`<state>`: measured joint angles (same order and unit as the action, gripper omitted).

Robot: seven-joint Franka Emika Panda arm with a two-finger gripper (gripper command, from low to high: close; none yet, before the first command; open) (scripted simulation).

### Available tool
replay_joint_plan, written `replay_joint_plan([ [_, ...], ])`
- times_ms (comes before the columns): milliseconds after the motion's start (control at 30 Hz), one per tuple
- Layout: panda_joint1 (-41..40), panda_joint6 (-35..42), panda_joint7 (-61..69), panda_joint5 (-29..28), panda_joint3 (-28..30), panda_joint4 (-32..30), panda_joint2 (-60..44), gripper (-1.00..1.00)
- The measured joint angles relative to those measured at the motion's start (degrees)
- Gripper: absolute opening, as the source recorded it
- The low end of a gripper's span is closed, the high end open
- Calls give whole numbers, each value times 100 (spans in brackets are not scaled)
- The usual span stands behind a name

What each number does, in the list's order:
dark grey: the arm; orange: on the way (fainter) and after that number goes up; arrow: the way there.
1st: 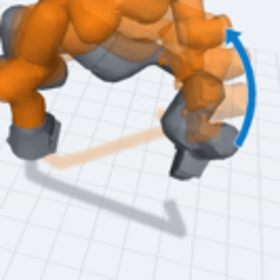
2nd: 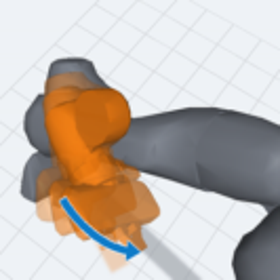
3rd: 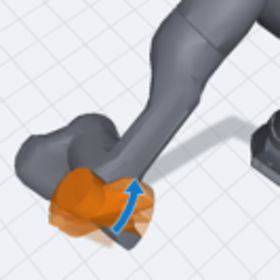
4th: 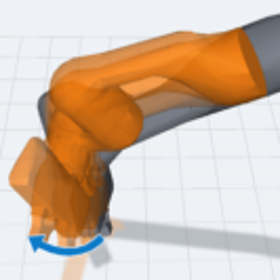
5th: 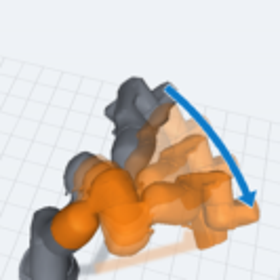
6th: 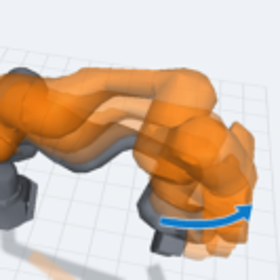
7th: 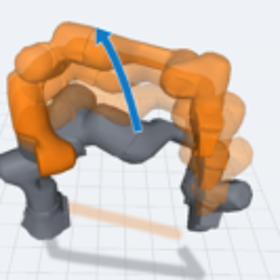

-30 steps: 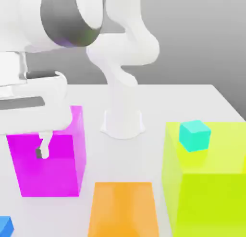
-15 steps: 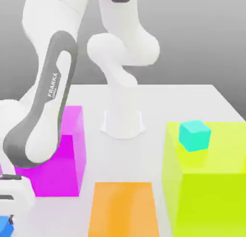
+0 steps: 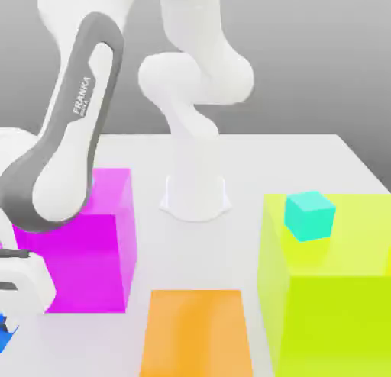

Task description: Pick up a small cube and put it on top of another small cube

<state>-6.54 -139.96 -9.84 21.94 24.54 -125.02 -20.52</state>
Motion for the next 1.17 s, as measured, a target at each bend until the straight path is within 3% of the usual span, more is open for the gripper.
replay_joint_plan([
  [200,165,646,-1220,-207,276,-511,1126,-100],
  [400,45,1174,-2798,-926,286,-1056,2417,-100],
  [900,-1493,2607,-6910,-2847,-1113,-2390,5593,-100],
  [1033,-1656,1969,-7163,-2999,-1162,-2941,5515,-100],
  [1067,-1673,1740,-7167,-3015,-1148,-3089,5433,100],
  [1167,-1673,1740,-7167,-3015,-1148,-3089,5433,100],
])
